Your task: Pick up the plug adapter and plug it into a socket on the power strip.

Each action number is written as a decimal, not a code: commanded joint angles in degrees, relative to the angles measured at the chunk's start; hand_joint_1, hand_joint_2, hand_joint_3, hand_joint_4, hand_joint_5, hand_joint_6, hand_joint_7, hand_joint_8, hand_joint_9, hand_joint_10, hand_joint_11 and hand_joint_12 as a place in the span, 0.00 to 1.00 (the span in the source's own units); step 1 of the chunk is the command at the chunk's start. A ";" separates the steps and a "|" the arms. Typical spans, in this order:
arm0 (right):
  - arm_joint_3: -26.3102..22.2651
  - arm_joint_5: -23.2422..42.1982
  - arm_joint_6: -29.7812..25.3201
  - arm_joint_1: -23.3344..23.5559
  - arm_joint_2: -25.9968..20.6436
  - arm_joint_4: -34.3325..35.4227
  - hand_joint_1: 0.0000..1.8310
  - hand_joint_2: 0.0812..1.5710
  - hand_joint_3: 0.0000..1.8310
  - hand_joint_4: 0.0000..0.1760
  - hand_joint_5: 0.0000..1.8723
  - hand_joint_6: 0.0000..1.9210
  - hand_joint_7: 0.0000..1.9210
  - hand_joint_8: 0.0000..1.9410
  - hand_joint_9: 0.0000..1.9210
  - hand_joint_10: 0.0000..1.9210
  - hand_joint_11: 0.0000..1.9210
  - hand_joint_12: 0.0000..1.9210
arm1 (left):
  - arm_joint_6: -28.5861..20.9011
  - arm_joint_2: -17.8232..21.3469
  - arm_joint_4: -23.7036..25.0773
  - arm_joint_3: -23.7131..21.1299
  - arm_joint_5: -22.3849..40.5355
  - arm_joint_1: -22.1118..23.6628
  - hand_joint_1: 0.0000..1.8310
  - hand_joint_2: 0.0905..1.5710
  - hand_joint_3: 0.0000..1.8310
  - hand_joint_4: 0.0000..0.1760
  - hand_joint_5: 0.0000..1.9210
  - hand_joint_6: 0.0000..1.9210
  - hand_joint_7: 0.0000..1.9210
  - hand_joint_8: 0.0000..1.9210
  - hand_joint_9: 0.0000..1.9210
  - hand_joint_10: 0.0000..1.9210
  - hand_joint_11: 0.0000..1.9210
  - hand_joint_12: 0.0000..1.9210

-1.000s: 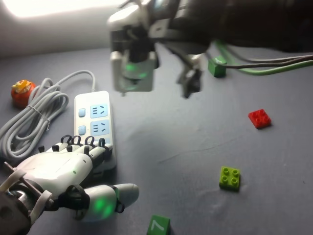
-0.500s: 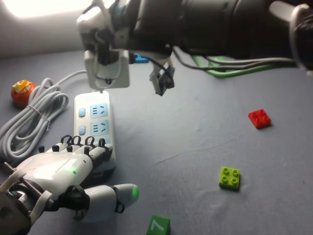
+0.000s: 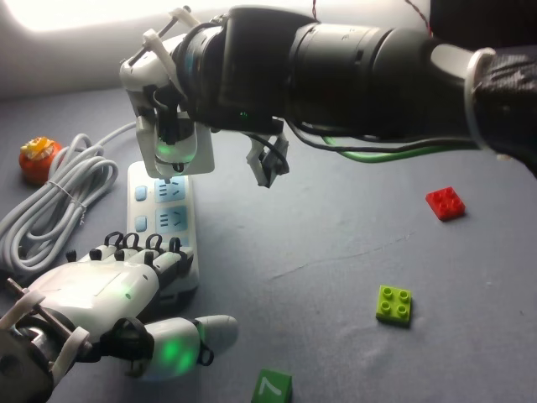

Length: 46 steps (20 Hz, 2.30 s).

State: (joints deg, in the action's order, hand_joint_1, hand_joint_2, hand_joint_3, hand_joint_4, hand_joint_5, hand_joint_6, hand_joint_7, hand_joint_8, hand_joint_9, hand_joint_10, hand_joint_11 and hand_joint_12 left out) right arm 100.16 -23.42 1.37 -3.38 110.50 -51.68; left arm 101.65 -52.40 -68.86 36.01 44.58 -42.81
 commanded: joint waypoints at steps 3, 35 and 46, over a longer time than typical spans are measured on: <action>0.17 4.44 -0.86 0.26 0.22 -3.03 0.68 0.68 0.00 0.00 0.49 0.53 0.60 0.40 0.70 0.00 0.48 0.49 | -0.47 -0.44 -0.14 -0.07 -0.14 -0.25 0.00 0.74 0.00 0.00 0.07 0.00 0.08 0.00 0.07 0.00 0.00 0.13; -0.89 2.64 -1.31 -1.80 2.56 -3.11 0.68 0.68 0.00 0.00 0.49 0.53 0.59 0.41 0.70 0.01 0.49 0.49 | -0.51 -0.49 -0.15 -0.09 -0.14 -0.36 0.00 0.74 0.00 0.00 0.07 0.00 0.09 0.00 0.08 0.00 0.00 0.14; -0.93 4.42 -3.26 -4.30 3.18 -3.11 0.68 0.68 0.00 0.00 0.50 0.52 0.60 0.39 0.70 0.00 0.49 0.48 | -0.48 -0.49 -0.15 0.08 -0.14 -0.37 0.00 0.74 0.00 0.00 0.07 0.00 0.09 0.00 0.08 0.00 0.00 0.13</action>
State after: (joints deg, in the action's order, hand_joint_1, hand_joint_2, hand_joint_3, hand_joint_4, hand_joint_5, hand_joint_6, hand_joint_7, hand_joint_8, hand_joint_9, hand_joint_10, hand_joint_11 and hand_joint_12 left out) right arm 99.74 -22.44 -0.86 -6.59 112.99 -56.18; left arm 101.54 -52.40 -68.90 36.01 44.71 -42.92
